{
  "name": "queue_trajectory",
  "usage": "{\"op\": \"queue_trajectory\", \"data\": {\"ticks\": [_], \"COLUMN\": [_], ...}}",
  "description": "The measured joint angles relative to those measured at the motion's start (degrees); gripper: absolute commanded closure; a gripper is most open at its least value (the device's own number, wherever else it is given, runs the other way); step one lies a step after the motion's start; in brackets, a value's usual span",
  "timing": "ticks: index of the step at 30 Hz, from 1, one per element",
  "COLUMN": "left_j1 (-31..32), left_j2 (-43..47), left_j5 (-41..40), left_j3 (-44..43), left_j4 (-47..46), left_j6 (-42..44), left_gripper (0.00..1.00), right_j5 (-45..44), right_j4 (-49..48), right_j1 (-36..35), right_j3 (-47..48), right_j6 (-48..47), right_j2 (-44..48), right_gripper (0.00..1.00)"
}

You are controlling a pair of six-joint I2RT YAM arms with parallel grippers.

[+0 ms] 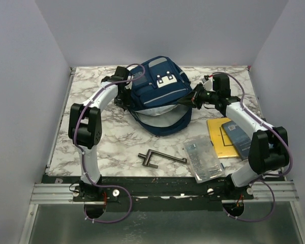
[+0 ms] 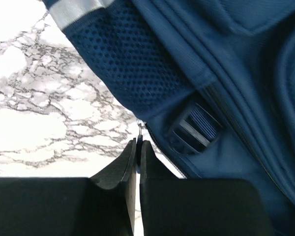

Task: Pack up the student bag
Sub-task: Unzip the student bag at the center of the board.

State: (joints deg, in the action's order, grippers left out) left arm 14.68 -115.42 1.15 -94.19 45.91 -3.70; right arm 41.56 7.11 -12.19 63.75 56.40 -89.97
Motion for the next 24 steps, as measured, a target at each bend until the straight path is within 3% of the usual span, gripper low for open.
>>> {"op": "queue_trajectory", "data": {"ticks": [3,5,7,10,12,15,18,21,24], "left_j1": [0.52,0.83,0.92,0.94,1.2,4.79,11.5,17.18,18.4], "left_j2": [2.32,4.7,8.24,18.08,25.29,36.5,41.0,38.86,32.48], "left_j5": [1.53,2.75,4.26,7.32,9.2,11.96,13.22,14.03,15.47], "left_j3": [-0.22,0.48,2.8,10.19,14.75,20.13,21.11,18.93,14.58], "left_j4": [1.29,1.57,0.87,-2.29,-5.6,-13.49,-20.96,-24.55,-24.79], "left_j6": [-0.04,-0.59,-1.53,-3.85,-5.22,-6.36,-5.22,-2.43,0.63], "left_gripper": [0.59,0.47,0.41,0.24,0.03,0.02,0.02,0.02,0.03], "right_j5": [0.85,1.36,1.68,1.86,1.92,2.71,3.72,4.33,4.44], "right_j4": [-0.15,0.17,1.07,3.61,4.83,5.62,6.56,8.02,9.4], "right_j1": [0.09,0.11,0.09,-0.2,-0.5,-0.83,-1.42,-2.54,-3.63], "right_j3": [1.62,2.67,4.42,7.72,9.53,10.97,11.98,13.92,15.1], "right_j6": [-0.35,-0.9,-1.86,-4.09,-5.64,-7.28,-8.9,-10.88,-12.2], "right_j2": [-1.07,-1.73,-2.47,-3.04,-3.04,-3.06,-3.67,-4.94,-5.31], "right_gripper": [1.0,1.0,1.0,1.0,1.0,1.0,1.0,1.0,1.0]}}
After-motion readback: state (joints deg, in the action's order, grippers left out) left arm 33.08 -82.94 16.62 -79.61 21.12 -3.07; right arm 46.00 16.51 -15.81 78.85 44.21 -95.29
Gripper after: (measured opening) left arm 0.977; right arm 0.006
